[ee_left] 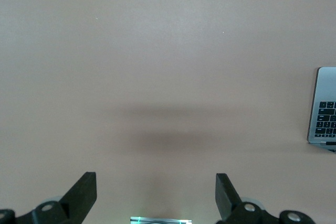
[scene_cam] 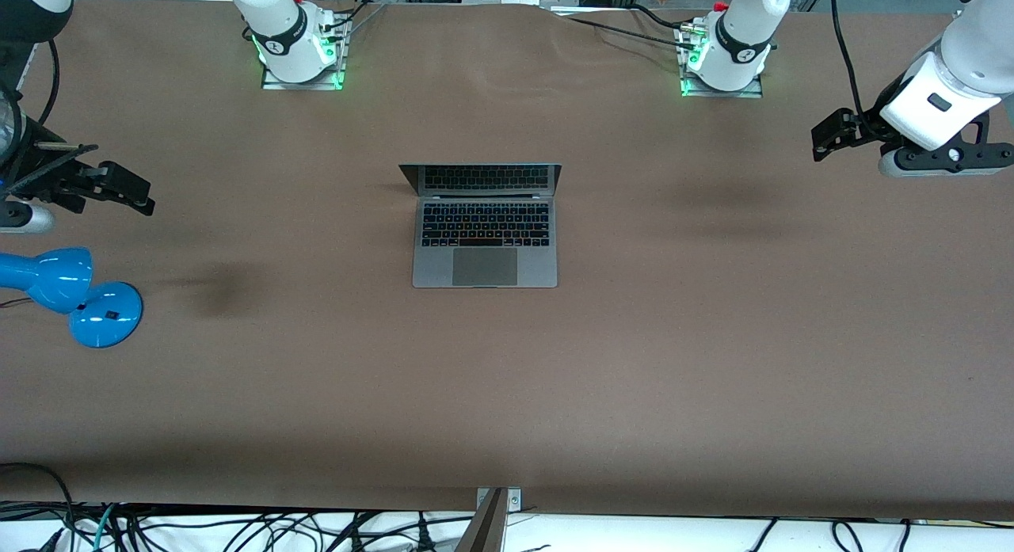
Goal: Close laptop with both arms from behind
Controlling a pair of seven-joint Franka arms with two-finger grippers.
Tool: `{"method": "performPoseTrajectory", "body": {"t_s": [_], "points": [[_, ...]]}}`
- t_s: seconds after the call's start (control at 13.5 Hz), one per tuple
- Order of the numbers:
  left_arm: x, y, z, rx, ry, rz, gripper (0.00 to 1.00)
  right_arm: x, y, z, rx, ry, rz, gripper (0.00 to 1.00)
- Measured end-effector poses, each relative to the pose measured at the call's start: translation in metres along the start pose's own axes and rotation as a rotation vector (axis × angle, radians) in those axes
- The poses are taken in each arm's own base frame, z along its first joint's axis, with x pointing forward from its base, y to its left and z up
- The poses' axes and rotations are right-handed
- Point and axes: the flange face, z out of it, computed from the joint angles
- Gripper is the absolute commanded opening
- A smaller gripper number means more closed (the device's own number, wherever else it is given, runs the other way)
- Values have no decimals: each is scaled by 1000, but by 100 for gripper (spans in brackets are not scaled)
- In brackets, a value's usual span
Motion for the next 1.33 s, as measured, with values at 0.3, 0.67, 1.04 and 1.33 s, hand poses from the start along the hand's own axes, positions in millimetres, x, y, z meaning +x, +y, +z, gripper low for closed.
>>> {"method": "performPoseTrajectory", "body": {"t_s": [0.3,0.67,1.04,1.33], "points": [[0,2,0,-13,-2,1,100,0,0,0,0,0,0,100],[-4,17,10,-96,-44,11,100,0,0,0,0,1,0,100],[-3,82,37,-122,-118,-26,100,0,-1,0,0,1,-1,100],[-15,135,47,-132,-153,-32,100,0,-3,0,6,-3,-6,100]]}}
